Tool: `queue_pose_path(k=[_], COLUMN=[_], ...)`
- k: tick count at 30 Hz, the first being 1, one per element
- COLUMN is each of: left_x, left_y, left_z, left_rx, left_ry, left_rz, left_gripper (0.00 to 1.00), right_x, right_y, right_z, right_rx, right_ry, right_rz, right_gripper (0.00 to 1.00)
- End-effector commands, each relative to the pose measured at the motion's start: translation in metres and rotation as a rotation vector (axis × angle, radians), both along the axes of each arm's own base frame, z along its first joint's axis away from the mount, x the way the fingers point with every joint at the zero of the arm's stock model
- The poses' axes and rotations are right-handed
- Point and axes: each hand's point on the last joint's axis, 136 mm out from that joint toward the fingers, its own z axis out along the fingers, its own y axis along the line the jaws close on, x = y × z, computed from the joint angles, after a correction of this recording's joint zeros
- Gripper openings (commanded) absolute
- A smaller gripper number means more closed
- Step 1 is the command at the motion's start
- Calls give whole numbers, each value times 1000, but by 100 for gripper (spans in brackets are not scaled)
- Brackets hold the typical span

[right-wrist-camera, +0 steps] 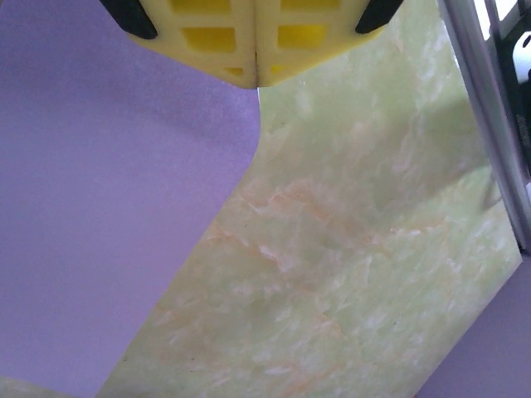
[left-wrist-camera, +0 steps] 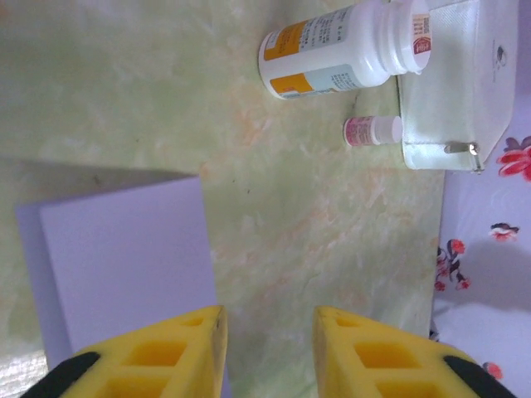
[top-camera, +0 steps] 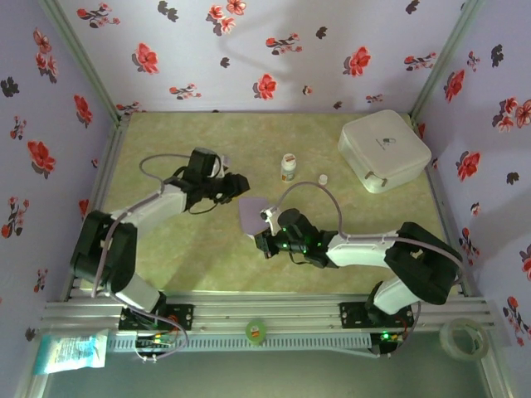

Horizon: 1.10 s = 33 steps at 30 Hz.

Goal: Fold a paper plane with a square sheet of paper (pick it up from the middle)
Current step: Third fold the triangle at the center of the table.

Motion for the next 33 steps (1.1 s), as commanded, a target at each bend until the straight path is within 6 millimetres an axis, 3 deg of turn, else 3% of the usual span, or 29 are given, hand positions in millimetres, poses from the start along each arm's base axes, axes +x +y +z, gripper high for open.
queue_pose_path(k=[1, 6, 11, 18, 27, 33], left_x=[-4, 2, -8, -19, -35, -36], left_y=[-12, -28, -38, -30, -24, -22], left_z=[-16, -41, -72, -109, -138, -139], left_rx=[72, 131, 176, 294, 355, 358], left_ry=[35, 71, 132, 199, 253, 253], left_rz=[-123, -156, -199, -217, -243, -234], left_gripper=[29, 24, 21, 20, 19, 18], right_x=[-2, 0, 2, 4, 14, 23], right_y=[9, 12, 11, 9, -2, -12], right_z=[8, 4, -1, -9, -21, -28], right_rx=[53, 36, 24, 2, -56, -71], right_ry=[31, 45, 36, 39, 36, 63], right_rz=[23, 26, 14, 7, -63, -94], right_gripper=[0, 0, 0, 0, 0, 0])
